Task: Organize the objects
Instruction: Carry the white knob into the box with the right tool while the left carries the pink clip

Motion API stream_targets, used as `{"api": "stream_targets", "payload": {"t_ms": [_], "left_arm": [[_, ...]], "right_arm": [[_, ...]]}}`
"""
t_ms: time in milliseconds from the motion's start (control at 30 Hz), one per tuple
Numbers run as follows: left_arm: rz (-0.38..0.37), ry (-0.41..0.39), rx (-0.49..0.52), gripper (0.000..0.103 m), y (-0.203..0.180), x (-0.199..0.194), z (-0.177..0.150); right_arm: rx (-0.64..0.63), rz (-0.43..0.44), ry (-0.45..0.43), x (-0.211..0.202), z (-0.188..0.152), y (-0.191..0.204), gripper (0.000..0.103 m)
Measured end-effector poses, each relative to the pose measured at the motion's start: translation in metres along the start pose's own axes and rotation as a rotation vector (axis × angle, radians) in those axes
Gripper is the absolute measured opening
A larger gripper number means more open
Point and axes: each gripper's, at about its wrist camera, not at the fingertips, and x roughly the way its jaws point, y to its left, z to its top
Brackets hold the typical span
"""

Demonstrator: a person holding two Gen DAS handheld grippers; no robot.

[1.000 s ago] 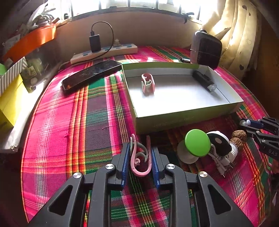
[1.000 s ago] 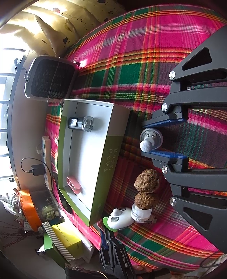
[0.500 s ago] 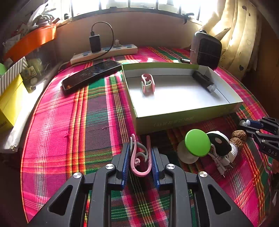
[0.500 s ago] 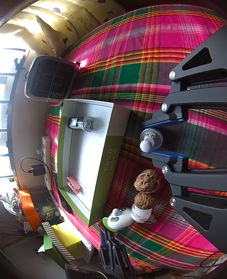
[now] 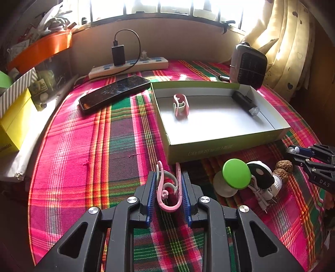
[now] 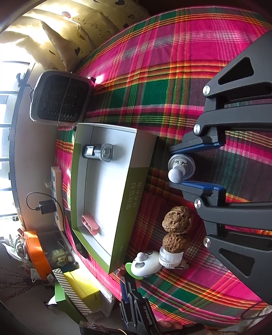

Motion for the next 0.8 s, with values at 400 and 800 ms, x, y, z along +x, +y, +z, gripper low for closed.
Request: {"api": "stream_targets", "payload": {"t_ms": [400, 800], "left_arm": [[-0.014, -0.052, 0.021, 0.021, -0.006, -0.019, 0.017], [-0.041, -0.065, 0.049, 0.021, -0.021, -0.012, 0.045]], "right_arm": [[0.0, 0.0, -0.041, -0.015, 0.015, 0.001, 0.026], [-0.012, 0.009, -0.091, -0.017, 0.055, 0.002, 0.026]]}}
